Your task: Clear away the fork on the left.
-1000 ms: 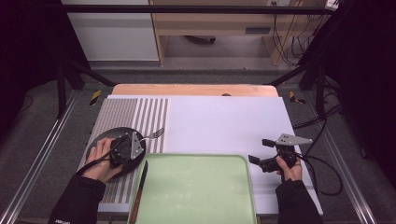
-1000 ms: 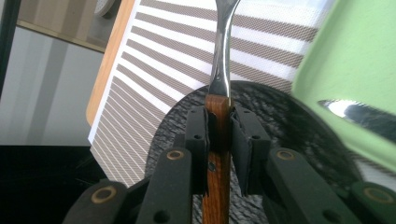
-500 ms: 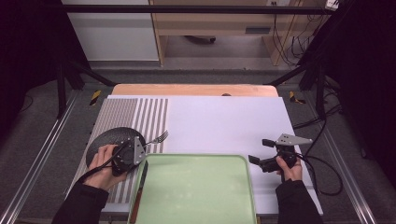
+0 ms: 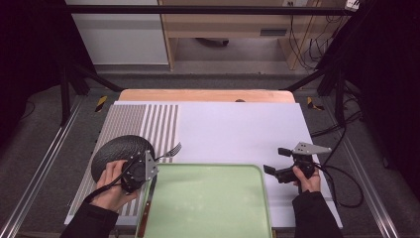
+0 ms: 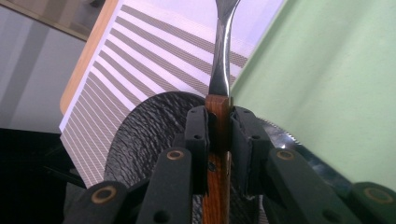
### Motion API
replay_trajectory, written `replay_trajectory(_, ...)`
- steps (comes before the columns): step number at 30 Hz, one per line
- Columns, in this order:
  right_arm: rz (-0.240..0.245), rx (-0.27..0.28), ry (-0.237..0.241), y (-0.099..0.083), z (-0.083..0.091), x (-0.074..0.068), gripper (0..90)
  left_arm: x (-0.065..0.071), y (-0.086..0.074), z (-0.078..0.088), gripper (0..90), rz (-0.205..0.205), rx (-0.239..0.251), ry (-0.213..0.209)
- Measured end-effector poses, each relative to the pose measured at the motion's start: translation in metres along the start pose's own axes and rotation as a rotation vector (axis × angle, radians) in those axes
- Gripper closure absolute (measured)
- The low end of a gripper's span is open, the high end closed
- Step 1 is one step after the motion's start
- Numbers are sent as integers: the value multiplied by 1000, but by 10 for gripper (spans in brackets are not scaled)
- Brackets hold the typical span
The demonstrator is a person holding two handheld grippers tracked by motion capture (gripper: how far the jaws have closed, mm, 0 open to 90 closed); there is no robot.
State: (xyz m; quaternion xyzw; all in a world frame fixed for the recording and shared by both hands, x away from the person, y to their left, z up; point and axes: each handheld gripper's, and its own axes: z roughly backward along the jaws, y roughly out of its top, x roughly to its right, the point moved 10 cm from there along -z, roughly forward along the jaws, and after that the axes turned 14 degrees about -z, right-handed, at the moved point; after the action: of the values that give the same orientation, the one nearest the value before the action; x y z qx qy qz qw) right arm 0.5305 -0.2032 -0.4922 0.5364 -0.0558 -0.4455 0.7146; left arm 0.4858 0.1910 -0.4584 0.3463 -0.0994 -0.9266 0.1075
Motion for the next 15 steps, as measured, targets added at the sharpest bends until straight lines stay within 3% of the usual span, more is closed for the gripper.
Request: replay_trajectory(15, 0, 1, 0, 0, 0, 0, 2, 26, 13, 12, 768, 82, 22, -42)
